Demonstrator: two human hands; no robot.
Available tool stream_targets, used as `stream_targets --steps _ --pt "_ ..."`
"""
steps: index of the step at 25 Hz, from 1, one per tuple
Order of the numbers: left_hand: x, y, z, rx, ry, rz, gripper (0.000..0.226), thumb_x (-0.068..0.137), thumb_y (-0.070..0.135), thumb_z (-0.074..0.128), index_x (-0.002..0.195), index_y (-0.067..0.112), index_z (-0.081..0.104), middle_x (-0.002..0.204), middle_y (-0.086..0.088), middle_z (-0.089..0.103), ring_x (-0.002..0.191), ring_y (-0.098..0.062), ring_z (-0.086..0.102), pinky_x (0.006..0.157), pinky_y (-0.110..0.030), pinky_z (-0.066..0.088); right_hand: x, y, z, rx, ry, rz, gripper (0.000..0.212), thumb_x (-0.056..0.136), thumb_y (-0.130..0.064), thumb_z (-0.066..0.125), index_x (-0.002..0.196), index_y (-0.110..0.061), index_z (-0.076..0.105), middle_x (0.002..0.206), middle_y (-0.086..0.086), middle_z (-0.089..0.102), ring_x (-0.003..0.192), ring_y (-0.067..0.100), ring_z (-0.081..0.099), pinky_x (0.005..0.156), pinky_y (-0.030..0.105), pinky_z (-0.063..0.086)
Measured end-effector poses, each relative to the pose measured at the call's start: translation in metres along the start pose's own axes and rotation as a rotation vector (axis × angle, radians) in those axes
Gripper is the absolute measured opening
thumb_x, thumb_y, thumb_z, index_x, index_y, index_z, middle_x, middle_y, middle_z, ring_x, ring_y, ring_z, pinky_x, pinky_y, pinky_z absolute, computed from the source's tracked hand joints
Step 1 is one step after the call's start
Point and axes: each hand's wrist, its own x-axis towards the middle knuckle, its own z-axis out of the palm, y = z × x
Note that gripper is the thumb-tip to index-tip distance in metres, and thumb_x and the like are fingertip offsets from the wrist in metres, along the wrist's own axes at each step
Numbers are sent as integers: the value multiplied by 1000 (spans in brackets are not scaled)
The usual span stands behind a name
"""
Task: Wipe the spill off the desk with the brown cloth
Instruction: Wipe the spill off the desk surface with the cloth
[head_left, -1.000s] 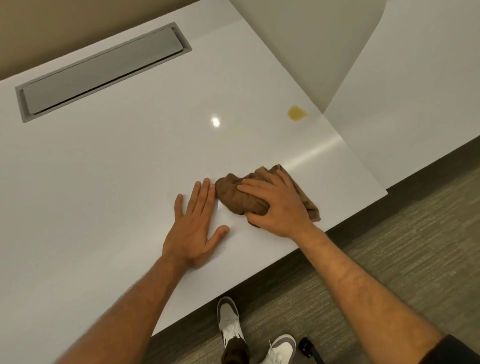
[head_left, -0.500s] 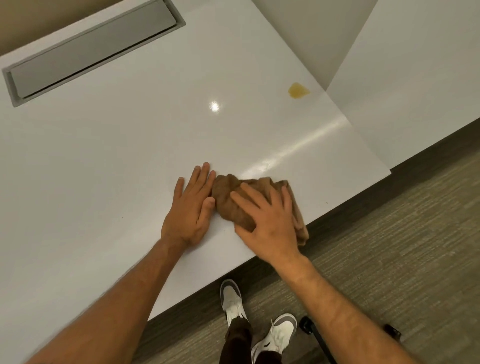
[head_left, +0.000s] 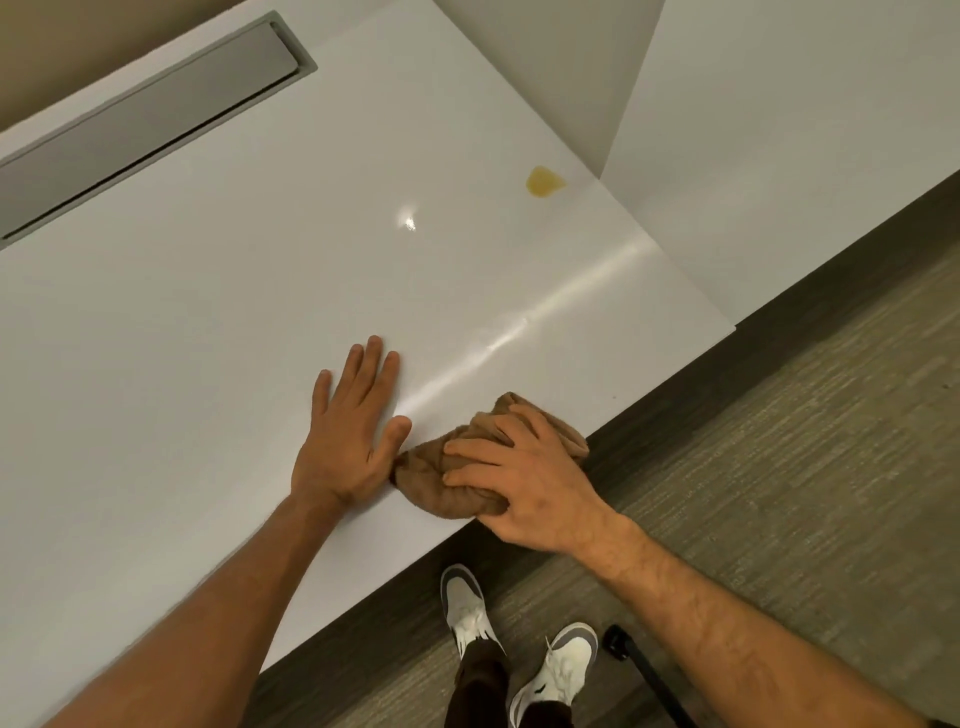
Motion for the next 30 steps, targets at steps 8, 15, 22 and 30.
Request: stream_targets --steps 8,15,22,30 --pt "1 3 4 77 -2 -13 74 106 57 26 168 28 -3 176 6 -12 162 -13 -13 131 -50 -5 -1 123 -75 -125 183 461 53 85 -24 73 137 -29 60 145 -1 58 129 33 48 104 47 33" --pt "1 3 5 59 0 -10 75 106 60 24 168 30 -5 176 7 -15 162 -13 -14 131 -49 -6 19 133 -90 318 600 765 42 89 -35 56 131 -34 61 124 -7 65 120 19 56 105 53 47" --pt "27 6 -10 158 -39 -57 76 97 65 29 158 20 33 170 -9 23 156 -33 22 123 -53 17 24 115 -64 -266 215 910 79 89 -65 56 156 -29 31 159 7 40 145 39 33 117 60 25" --pt "57 -10 -12 153 -32 25 84 99 71 29 167 36 -7 175 10 -17 161 -13 -17 128 -56 -7 51 125 -68 37 441 1115 57 93 -63 41 144 -39 50 154 -2 47 146 32 28 122 58 13"
